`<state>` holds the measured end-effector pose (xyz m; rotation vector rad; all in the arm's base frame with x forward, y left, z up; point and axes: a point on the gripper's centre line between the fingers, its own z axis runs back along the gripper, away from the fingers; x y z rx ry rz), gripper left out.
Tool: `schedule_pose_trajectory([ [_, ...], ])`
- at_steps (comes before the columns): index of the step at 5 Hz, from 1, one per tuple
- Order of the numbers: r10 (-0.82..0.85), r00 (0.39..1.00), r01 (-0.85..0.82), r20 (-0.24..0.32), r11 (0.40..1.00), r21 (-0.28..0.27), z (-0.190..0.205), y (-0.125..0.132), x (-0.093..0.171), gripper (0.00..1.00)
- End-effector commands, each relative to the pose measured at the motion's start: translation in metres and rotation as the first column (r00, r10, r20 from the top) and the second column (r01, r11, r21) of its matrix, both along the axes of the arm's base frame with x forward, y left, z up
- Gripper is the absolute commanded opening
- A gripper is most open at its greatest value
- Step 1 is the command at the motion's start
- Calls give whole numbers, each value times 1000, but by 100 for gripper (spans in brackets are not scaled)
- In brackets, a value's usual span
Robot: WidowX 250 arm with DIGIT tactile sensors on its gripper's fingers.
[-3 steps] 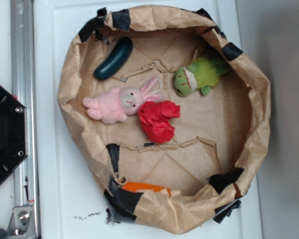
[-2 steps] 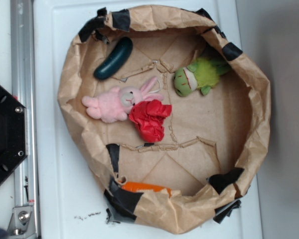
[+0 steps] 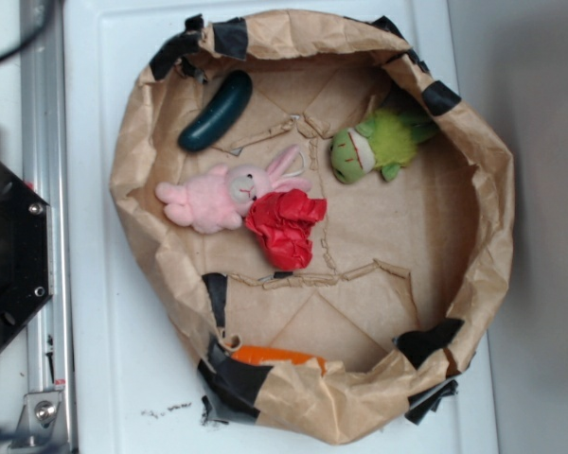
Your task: Grab the green animal.
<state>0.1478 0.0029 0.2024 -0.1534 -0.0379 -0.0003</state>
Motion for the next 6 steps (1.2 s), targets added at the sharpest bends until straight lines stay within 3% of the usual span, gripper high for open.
schedule_pose_trajectory([
  [1,120,944,-96,306,991,-93,-45,32,80,100],
  [2,207,903,-183,376,978,-100,-71,38,106,100],
  [3,195,910,-202,366,979,-19,-96,47,134,100],
  [5,131,913,-168,387,984,63,-125,63,179,100],
  [6,53,925,-92,375,992,87,-133,46,195,100],
])
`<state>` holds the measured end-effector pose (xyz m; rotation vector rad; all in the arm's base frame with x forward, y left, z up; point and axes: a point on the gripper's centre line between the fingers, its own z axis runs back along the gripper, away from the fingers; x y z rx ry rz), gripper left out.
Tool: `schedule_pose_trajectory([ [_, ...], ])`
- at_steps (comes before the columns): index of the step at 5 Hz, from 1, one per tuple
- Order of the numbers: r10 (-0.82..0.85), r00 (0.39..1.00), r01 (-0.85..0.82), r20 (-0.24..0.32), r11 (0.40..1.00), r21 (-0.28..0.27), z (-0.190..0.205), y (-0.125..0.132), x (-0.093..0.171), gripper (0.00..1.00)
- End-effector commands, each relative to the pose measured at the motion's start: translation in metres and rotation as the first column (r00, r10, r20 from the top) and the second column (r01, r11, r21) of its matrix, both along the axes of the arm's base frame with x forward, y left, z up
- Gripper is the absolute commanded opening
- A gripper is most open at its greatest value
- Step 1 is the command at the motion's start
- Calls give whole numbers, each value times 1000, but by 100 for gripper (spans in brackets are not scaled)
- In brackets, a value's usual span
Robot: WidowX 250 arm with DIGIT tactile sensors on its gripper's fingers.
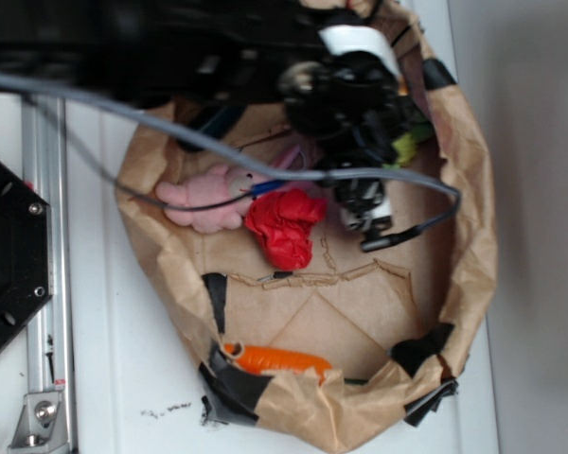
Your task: Grab the green animal.
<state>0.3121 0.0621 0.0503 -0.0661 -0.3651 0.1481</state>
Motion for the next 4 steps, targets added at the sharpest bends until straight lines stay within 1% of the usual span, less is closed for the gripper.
schedule_pose_trajectory([
  [1,-128,990,124,66,990,64,19,-19,37,0],
  [2,-160,987,161,-32,986,37,35,-21,22,0],
  [3,-209,977,211,-27,973,94,78,-36,6,0],
  [4,-292,955,296,-54,949,106,127,-62,-15,0],
])
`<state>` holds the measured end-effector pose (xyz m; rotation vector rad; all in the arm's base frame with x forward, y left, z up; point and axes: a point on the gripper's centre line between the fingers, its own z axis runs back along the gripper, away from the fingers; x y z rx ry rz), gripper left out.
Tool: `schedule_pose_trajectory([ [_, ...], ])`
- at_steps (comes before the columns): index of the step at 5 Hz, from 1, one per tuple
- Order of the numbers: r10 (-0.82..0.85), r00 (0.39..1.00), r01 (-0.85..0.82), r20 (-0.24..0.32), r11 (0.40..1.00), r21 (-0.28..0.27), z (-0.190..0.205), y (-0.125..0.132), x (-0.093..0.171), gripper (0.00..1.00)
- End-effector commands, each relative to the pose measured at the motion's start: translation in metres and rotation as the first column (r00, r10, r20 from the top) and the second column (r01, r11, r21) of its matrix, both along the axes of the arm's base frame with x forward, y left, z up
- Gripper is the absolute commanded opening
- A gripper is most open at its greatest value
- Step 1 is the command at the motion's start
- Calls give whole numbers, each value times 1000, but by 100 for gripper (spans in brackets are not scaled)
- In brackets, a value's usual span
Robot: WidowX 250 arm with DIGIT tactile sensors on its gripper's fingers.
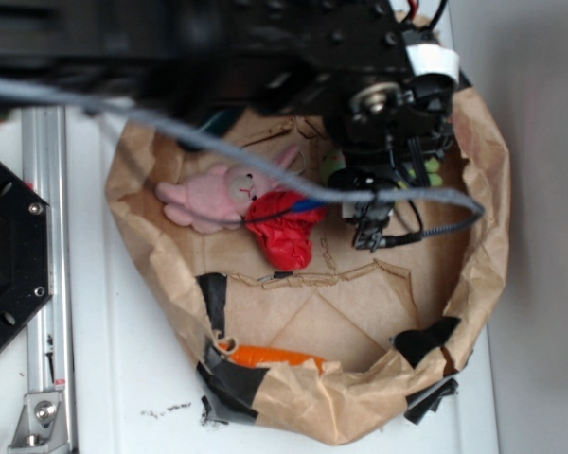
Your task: Grab the green animal.
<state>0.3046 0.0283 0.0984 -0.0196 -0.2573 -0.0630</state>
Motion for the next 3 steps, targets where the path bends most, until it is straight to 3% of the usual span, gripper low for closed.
schedule_pose_trajectory([
  [1,53,997,-48,54,995,-92,124,-39,-25,0],
  [2,96,995,-95,6,988,-119,126,-41,-25,0],
  [3,55,997,-60,-48,990,-129,114,-32,-17,100],
])
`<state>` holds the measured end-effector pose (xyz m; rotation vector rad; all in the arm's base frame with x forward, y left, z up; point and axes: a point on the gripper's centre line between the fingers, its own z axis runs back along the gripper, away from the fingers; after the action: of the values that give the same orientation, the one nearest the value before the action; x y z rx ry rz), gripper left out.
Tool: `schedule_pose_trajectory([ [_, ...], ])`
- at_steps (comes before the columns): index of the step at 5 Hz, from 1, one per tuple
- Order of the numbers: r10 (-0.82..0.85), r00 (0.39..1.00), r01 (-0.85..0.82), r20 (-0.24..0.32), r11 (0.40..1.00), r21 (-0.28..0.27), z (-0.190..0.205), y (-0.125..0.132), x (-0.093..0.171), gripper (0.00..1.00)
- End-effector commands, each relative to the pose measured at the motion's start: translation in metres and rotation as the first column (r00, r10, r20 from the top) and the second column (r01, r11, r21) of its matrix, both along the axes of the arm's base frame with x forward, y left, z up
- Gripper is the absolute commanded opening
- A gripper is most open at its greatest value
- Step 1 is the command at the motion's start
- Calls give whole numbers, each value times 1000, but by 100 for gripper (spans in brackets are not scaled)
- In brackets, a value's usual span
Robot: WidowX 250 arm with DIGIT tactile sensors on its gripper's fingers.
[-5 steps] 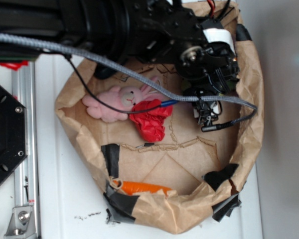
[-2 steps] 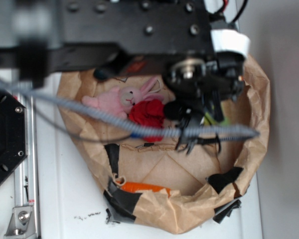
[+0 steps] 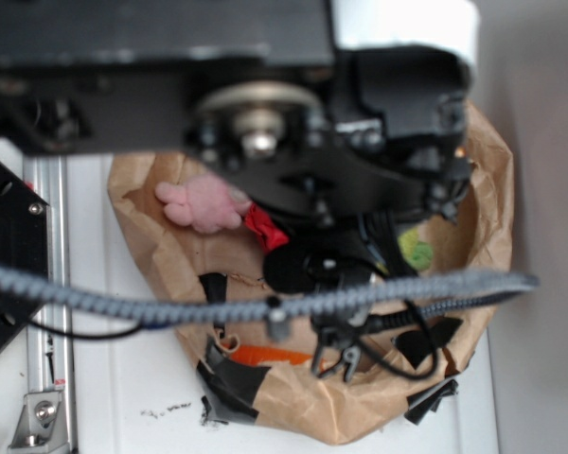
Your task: Grab the green animal.
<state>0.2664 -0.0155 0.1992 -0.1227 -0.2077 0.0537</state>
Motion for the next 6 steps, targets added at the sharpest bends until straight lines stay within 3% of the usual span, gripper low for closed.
schedule_pose_trajectory([
  [1,28,1000,-29,-8,993,-116,-32,29,31,100],
  [2,-155,987,156,35,987,-26,-70,32,52,100],
  [3,-304,944,315,128,946,-75,-118,16,73,100],
  [4,-466,880,467,94,884,10,-146,-15,79,100],
  [5,-556,830,556,44,831,10,-159,-37,78,100],
  [6,-554,832,554,-20,833,-8,-150,-33,72,0],
])
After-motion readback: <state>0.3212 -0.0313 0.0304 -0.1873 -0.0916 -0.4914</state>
